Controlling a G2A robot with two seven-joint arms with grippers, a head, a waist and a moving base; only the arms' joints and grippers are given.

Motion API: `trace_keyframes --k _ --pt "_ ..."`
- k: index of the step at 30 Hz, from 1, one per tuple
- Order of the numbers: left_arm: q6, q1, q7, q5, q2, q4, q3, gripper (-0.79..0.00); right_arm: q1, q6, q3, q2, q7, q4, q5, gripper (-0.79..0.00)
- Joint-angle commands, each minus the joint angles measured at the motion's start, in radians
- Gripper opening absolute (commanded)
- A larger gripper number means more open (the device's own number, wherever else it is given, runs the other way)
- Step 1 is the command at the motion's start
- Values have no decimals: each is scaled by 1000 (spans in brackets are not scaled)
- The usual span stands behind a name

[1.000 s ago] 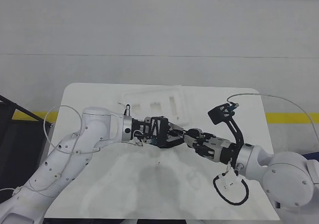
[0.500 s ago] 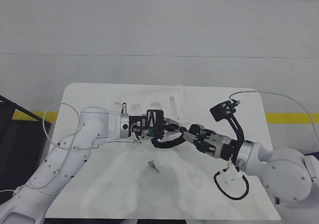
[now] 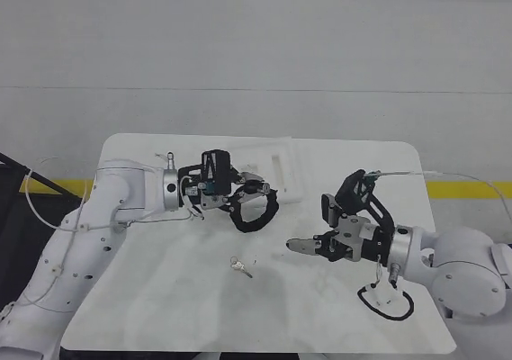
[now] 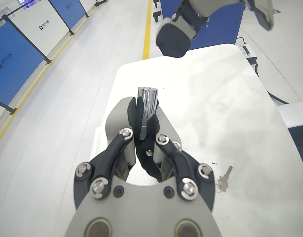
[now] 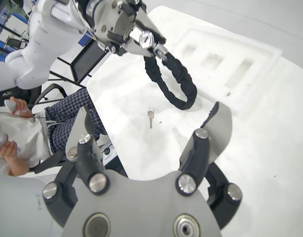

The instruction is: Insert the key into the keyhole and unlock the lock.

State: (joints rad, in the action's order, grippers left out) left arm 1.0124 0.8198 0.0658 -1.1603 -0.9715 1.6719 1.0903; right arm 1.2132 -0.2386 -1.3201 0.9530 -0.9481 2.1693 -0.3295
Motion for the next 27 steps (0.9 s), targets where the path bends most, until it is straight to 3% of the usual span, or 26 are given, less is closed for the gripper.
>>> trace_keyframes --k 1,7,18,27 --pt "0 5 12 82 16 2 13 -785 -3 -68 20 1 27 -30 -27 0" --pt "0 -5 135 274 86 43 49 -785 -23 -197 131 15 148 -105 -151 0" --pt "0 27 293 549 224 78 154 -785 -91 -203 378 59 305 -182 -489 0" --pt "0 22 460 702 326 34 173 -785 -221 -214 562 114 322 -314 -654 0"
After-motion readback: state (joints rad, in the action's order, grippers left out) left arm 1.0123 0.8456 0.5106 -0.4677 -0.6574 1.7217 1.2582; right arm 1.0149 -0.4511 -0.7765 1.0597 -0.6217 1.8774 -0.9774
